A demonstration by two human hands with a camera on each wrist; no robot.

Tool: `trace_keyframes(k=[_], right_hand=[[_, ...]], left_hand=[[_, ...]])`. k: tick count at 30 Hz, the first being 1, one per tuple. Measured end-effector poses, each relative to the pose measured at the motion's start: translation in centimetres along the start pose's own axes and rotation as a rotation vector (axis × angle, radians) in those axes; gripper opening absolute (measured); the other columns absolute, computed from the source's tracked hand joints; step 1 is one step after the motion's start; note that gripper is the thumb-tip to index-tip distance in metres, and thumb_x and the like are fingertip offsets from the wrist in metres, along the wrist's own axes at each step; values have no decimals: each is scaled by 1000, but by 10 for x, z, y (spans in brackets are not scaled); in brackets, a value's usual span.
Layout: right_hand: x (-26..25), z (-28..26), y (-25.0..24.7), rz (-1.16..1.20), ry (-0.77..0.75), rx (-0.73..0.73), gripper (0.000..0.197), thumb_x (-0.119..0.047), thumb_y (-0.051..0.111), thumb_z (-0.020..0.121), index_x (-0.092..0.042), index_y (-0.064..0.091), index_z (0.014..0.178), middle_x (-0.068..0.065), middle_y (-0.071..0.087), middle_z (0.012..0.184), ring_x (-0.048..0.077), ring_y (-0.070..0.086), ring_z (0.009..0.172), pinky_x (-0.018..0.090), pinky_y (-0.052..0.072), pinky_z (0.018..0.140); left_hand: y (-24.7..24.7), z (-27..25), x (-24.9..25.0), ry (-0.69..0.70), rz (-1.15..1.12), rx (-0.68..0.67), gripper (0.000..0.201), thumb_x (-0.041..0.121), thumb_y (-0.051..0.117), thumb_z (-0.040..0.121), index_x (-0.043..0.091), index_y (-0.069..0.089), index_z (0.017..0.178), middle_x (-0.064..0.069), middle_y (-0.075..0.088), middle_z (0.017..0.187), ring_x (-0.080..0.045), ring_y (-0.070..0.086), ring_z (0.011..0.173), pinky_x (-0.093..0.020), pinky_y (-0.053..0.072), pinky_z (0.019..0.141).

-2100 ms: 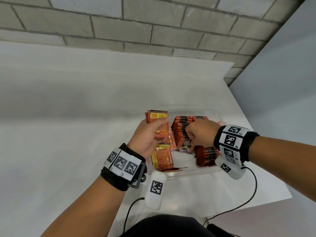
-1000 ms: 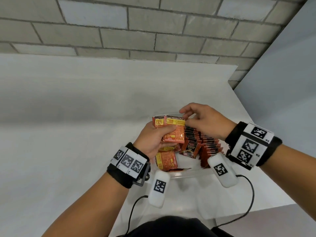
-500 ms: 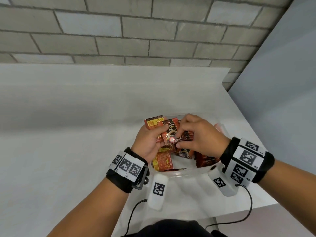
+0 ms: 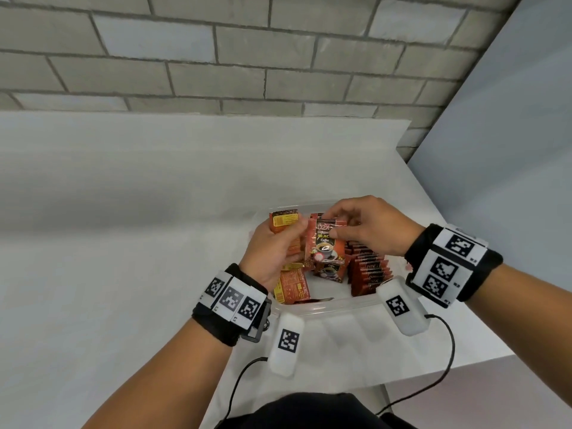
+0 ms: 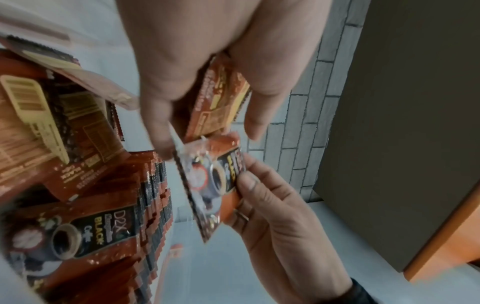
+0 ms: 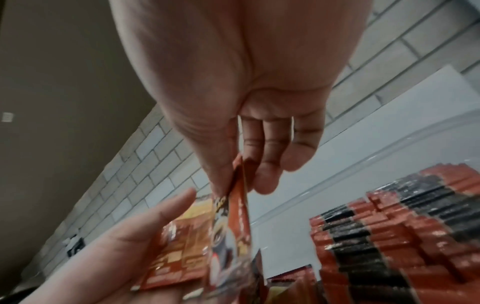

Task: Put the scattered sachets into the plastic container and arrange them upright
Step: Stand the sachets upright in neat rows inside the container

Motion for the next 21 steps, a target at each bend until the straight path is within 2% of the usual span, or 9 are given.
trace_keyframes(k=[2,5,10,14,18,21], right_hand=[[12,0,-2,-53,58,-35,18,-19,72,83,-23,65,99,-6,63,78,12,59,73,22,47,69],[27,2,6,-234,122,-124,14,-18,72,82,-22,60,88,-9,61,78,10,58,74,16,42,62],[36,12,28,-470,109,-273,9,-18,69,85,-16,61,89,-13,57,71,7,53,69,15,36,57],[43,18,41,-633,63,-358,12,-19,66,85,-21,56,81,-12,54,72,8,51,69,18,35,57],[43,23,47,-782,25,-383,18,-23,64,85,-24,50,72,-9,51,72,15,51,73,23,37,58],[44,24,52,-864,29,-441,22,-26,65,83,-23,48,69,-7,51,69,16,52,71,24,39,56]], left_hand=[[-10,3,-2,-31,0,60,11,25,59,94,15,61,96,0,65,78,-15,63,80,-32,52,75],[-14,4,-4,-58,-10,52,15,27,59,93,16,61,103,2,65,77,-13,62,78,-35,48,80],[-10,4,-7,-77,-25,16,15,25,60,93,15,62,104,0,66,81,-12,63,76,-26,50,69],[-10,6,-8,-87,-28,6,17,26,61,93,14,62,105,-1,65,81,-12,62,75,-21,50,58],[-10,6,-7,-80,-22,-12,17,26,59,94,14,63,106,-1,65,81,-13,61,75,-23,49,62],[-10,7,-7,-84,-19,-19,16,27,60,93,14,62,101,-1,65,79,-12,62,73,-21,50,58]])
Point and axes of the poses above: each hand's wrist, its own z-axis towards the middle knuckle, its own y-axis out of the palm, x = y × z, the point moved 6 cm from there along z, towards the middle knuckle
